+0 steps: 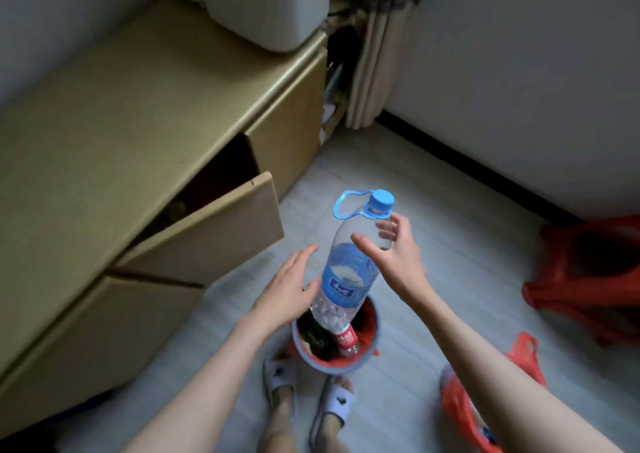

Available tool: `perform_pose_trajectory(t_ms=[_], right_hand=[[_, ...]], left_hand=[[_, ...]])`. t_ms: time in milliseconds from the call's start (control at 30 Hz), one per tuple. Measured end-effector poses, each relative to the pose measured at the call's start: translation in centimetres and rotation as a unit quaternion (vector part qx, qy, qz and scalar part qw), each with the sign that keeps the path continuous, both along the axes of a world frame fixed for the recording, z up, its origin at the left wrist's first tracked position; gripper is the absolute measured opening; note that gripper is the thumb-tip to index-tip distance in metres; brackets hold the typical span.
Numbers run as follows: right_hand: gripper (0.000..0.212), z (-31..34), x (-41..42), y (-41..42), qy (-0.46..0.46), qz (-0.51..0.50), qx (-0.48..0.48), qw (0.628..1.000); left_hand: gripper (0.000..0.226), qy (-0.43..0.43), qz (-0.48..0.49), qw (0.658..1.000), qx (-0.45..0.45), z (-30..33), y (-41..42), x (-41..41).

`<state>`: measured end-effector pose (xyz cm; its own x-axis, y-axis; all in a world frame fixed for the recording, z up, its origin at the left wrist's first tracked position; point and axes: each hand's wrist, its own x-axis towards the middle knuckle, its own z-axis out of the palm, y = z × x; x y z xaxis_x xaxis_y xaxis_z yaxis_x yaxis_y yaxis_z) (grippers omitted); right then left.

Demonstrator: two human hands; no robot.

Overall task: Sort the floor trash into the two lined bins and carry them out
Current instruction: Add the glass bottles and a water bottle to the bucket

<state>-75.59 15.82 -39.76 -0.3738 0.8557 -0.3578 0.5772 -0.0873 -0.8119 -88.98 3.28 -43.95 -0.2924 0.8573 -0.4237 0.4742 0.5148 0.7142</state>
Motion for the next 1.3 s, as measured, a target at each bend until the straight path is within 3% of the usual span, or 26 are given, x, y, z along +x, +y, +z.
perform_pose_trajectory(t_ms=[133, 267, 367, 500, 667, 833, 1033, 1300], right_hand=[[0.069, -10.6, 1.8, -0.5, -0.054, 0.026, -0.032, 0.998], [0.073, -21.7, 2.5, -1.4, -0.089, 0.082, -0.044, 0.992], [0.075, -29.4, 3.1, -2.6, -0.103, 0.068, -0.056, 0.991], [0.077, -36.8, 5.3, -5.0, -0.077, 0.074, -0.118, 0.987], [0.091, -39.9, 6.9, -6.6, -0.104, 0.117, -0.155, 0.975], [0.088, -40.6, 7.0, -6.2, -0.126, 0.129, -0.153, 0.972], [0.075, -40.4, 7.3, -6.5, -0.127, 0.065, -0.147, 0.979], [0.069, -37.0, 9.4, -7.9, -0.138, 0.036, -0.180, 0.973]], left_hand=[[0.070, -0.176, 0.072, 0.979, -0.067, -9.7, 0.0, 4.2], [0.062, -0.257, 0.166, 0.949, -0.074, -19.9, -0.8, 8.0], [0.063, -0.244, 0.209, 0.942, -0.098, -26.6, -1.6, 10.0], [0.084, -0.207, 0.234, 0.937, -0.156, -33.4, -3.3, 11.0], [0.081, -0.178, 0.237, 0.939, -0.174, -36.5, -3.2, 10.4], [0.078, -0.151, 0.242, 0.941, -0.180, -37.1, -2.4, 10.4], [0.077, -0.123, 0.276, 0.936, -0.180, -36.2, -2.5, 11.2], [0.074, -0.129, 0.281, 0.935, -0.177, -33.5, -4.2, 12.3]])
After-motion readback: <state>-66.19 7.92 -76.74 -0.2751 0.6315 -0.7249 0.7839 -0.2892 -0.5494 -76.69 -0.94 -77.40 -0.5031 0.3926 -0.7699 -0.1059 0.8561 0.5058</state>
